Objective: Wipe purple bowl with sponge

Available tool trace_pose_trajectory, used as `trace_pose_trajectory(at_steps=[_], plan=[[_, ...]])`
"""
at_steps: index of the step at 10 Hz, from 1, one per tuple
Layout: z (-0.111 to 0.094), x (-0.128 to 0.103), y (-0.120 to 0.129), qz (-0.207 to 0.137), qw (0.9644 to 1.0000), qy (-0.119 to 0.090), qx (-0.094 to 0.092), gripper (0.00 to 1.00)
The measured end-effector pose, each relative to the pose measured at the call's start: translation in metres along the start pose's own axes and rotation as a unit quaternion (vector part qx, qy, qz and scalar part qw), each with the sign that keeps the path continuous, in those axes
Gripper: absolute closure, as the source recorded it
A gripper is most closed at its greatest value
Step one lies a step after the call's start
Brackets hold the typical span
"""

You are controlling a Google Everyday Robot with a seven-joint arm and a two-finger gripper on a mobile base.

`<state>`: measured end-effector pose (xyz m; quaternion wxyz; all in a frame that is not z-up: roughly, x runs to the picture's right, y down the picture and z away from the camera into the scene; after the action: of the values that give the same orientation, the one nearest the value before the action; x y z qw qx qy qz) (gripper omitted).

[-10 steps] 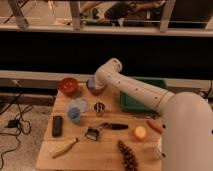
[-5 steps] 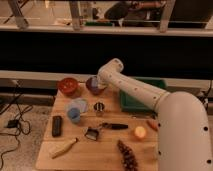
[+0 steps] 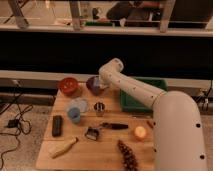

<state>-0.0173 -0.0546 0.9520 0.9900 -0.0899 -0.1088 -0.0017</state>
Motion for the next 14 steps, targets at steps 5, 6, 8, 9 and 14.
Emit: trace_pose_trajectory(at_steps=[5,6,8,9,14], plan=[[0.009,0.012,-0.004,0.011,0.9999,0.013,0.0,1.0],[0.011,0.013,-0.006,0.013,0.9998,0.013,0.001,1.0],[0.015,0.005,-0.012,0.01,0.9999,0.011,0.006,1.0],[0.017,0.0,-0.017,0.007,0.9999,0.01,0.01,1.0],[0.017,-0.031,-0.041,-0.014,0.9994,0.006,0.031,1.0]])
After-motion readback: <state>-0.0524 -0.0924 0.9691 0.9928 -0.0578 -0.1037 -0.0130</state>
